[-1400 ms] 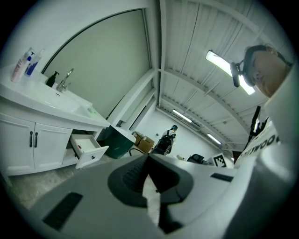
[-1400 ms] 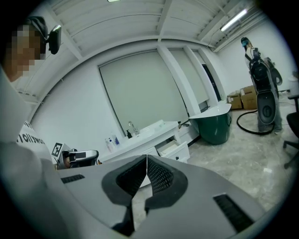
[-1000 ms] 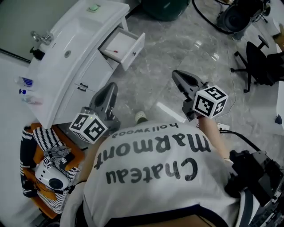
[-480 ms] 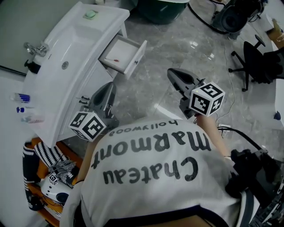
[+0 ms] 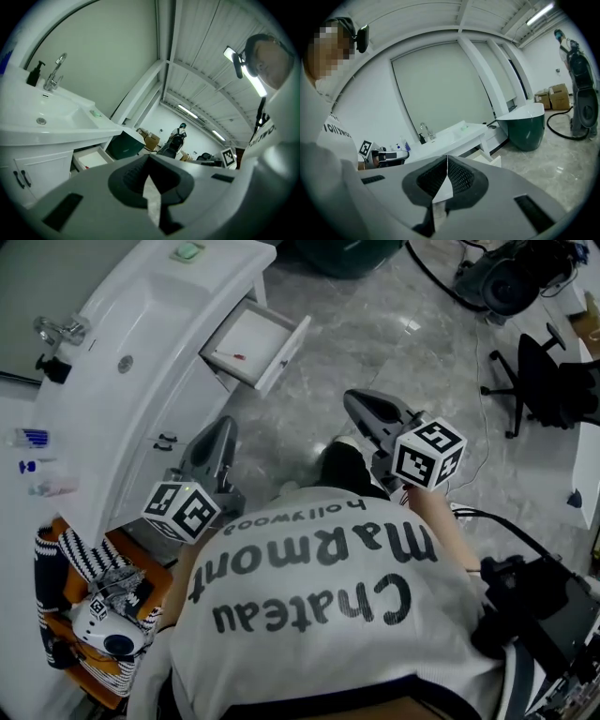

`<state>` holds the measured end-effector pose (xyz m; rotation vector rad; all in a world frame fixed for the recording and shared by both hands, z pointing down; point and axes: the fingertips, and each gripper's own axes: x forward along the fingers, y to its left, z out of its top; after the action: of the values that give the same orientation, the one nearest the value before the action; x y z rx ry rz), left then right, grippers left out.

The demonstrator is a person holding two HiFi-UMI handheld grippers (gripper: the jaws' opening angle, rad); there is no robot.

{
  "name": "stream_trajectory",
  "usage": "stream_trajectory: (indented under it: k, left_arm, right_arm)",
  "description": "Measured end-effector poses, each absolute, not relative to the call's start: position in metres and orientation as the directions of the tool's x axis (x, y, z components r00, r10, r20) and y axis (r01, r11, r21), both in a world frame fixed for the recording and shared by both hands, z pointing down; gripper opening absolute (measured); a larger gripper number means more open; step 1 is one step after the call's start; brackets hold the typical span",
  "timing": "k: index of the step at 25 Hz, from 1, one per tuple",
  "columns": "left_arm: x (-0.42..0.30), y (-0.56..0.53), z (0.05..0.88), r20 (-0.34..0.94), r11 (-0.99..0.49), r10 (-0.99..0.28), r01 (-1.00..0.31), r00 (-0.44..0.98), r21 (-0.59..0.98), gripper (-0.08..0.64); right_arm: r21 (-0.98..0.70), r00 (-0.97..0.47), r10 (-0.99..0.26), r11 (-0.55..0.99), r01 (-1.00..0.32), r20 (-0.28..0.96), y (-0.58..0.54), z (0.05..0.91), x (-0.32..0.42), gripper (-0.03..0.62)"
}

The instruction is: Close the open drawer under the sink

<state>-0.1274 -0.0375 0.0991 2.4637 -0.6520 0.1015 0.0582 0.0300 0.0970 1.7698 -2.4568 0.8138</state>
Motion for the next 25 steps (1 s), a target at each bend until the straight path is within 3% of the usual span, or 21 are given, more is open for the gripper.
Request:
stream_trajectory:
  k: [6, 11, 18, 25]
  left_arm:
    - [-0.109, -0.052, 0.113, 0.214, -0.625, -0.519, -0.537, 0.828, 0.567, 0.008]
    - [-0.089, -0.054, 0.137, 0.268, -0.544, -0.612, -0.642, 0.744, 0.541, 0.008]
    - [-0.054, -0.06, 0.174, 0.248, -0.375, -0.771, -0.732, 0.587, 0.568, 0.008]
    - [-0.038, -0.062, 0.233, 0.295, -0.299, -0.799, -0.772, 0.524, 0.561, 0.008]
  right_arm:
    - [-0.493, -0.462, -0.818, 0.261, -0.83, 0.343, -0.023, 0.124, 0.083, 0.012]
    - [-0.51, -0.573, -0.734, 0.357, -0.782, 0.364, -0.067, 0.146, 0.106, 0.012]
    - [-0.527, -0.709, -0.586, 0.489, -0.696, 0.393, -0.115, 0.197, 0.138, 0.012]
    - [-0.576, -0.769, -0.477, 0.513, -0.636, 0.425, -0.143, 0.286, 0.136, 0.012]
